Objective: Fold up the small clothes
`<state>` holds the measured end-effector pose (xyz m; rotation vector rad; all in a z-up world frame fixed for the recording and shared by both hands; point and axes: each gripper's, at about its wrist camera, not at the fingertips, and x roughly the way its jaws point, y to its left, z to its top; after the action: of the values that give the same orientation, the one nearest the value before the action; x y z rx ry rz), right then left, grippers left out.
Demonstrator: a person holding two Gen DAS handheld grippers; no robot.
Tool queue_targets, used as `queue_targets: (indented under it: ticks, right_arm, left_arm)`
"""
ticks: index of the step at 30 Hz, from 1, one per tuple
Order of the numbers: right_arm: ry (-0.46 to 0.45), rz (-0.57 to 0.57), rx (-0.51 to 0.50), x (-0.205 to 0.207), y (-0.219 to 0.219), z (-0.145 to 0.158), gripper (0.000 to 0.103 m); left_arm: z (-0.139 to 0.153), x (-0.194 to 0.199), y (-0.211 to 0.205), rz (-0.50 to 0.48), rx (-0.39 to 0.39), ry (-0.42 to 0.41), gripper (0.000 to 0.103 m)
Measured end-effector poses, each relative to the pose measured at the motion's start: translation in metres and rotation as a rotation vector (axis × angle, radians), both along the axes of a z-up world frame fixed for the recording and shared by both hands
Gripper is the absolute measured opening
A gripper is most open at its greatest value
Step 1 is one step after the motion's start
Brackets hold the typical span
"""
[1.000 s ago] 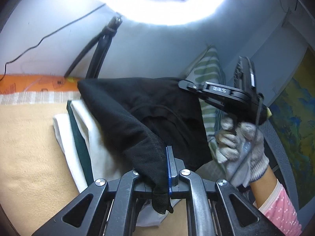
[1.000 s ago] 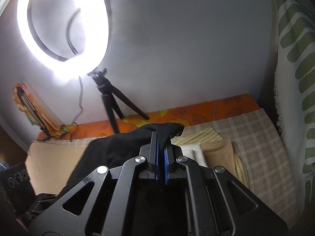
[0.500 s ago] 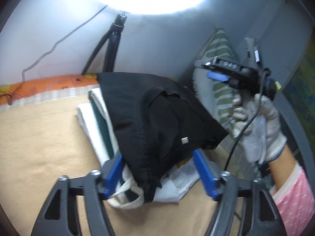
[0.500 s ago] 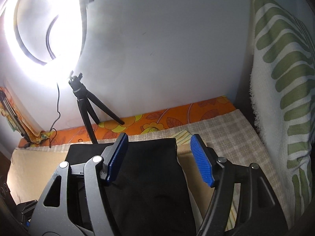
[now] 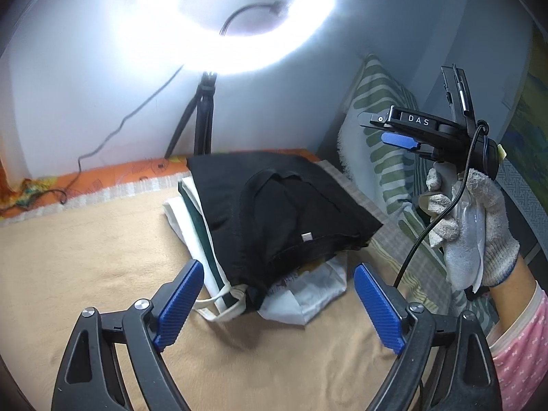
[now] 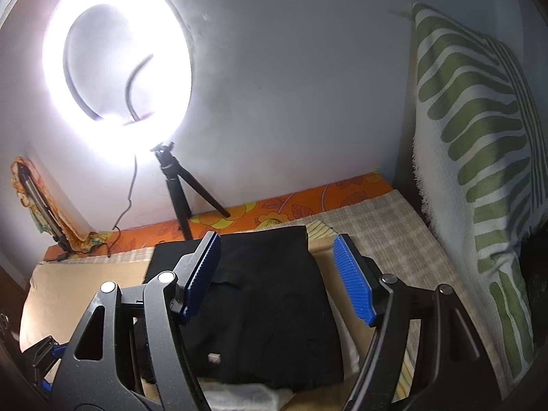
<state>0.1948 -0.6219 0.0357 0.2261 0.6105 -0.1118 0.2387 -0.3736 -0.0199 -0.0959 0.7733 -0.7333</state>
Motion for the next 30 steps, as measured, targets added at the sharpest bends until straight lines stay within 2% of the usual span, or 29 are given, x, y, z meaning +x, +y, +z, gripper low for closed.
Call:
queue_targets:
  ticks: [5, 13, 15, 18, 22, 26, 30]
  right_arm:
    - [-0.018, 0.000, -0.028, -0.030, 0.020, 0.024, 0.072]
    - [-0.064, 0.009, -0.054, -0.085, 0.071, 0.060, 0.078]
    - [-0.079, 0.020, -0.066, -0.101, 0.089, 0.067, 0.085]
    - [-0.104, 0.016, -0.063, -0.123, 0.110, 0.074, 0.089]
    - [-0.113, 0.025, -0.073, -0.148, 0.135, 0.077, 0.092]
    - [-0.122, 0.025, -0.088, -0.175, 0.159, 0.075, 0.100]
    - [-0.117, 0.019, -0.095, -0.195, 0.176, 0.067, 0.101]
  left_arm:
    - [0.022, -0.027, 0.012, 0.007, 0.004, -0.047, 0.094]
    - [0.054, -0.082, 0.046, 0.025, 0.030, -0.133, 0.101]
    - [0.060, -0.094, 0.055, 0.028, 0.032, -0.149, 0.103]
    - [0.070, -0.116, 0.070, 0.033, 0.035, -0.186, 0.103]
    - [0.076, -0.143, 0.087, 0.026, 0.046, -0.217, 0.103]
    - [0.078, -0.170, 0.097, 0.010, 0.070, -0.265, 0.103]
    - [0.076, -0.190, 0.106, -0.001, 0.073, -0.266, 0.103]
